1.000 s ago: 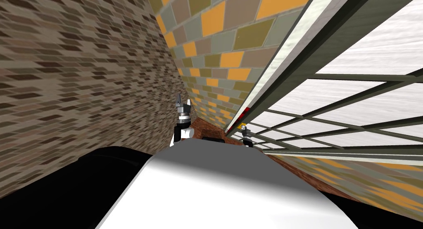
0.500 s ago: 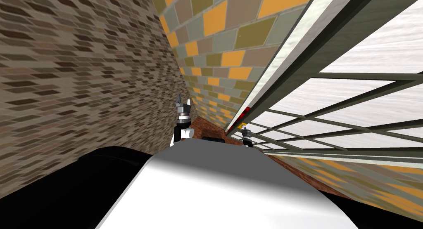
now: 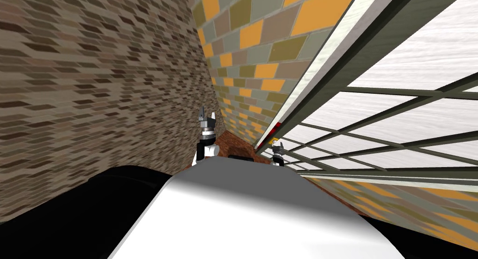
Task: Pull the door open
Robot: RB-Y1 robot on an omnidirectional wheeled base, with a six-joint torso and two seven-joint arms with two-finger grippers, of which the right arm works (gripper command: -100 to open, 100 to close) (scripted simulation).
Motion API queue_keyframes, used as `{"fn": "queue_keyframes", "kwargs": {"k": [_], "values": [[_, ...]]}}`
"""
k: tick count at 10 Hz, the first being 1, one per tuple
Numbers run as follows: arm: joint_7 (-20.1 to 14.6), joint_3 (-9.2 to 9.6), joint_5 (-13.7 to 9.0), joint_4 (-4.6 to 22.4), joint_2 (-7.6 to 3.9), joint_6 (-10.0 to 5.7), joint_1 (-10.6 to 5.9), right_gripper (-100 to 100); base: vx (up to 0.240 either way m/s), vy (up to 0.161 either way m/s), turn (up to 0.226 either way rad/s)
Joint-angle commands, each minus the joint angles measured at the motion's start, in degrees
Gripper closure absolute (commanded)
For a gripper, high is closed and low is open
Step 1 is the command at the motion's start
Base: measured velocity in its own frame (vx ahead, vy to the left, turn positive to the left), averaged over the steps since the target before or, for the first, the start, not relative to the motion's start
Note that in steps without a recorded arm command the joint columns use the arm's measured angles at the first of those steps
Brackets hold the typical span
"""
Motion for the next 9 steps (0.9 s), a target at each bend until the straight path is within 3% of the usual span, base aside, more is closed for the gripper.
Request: {"fn": "queue_keyframes", "kwargs": {"k": [1,3,5,6,8,9], "values": [[-2.86,0.07,-1.9,-1.09,0.67,0.36,0.19,-100,-0.095,-0.012,0.117],[-4.94,0.14,-3.19,-1.62,1.11,0.51,0.2,-100,-0.079,-0.023,0.092],[-8.54,0.29,-5.86,-2.7,2.02,0.81,0.24,-100,-0.075,-0.024,0.129],[-8.89,0.29,-5.86,-2.7,2.02,0.81,0.24,-100,-0.061,-0.021,0.037],[-12.52,0.47,-8.64,-3.81,2.96,1.12,0.28,-100,-0.068,-0.031,0.105],[-12.89,0.47,-8.64,-3.81,2.96,1.12,0.28,-100,-0.056,-0.023,0.061]]}}
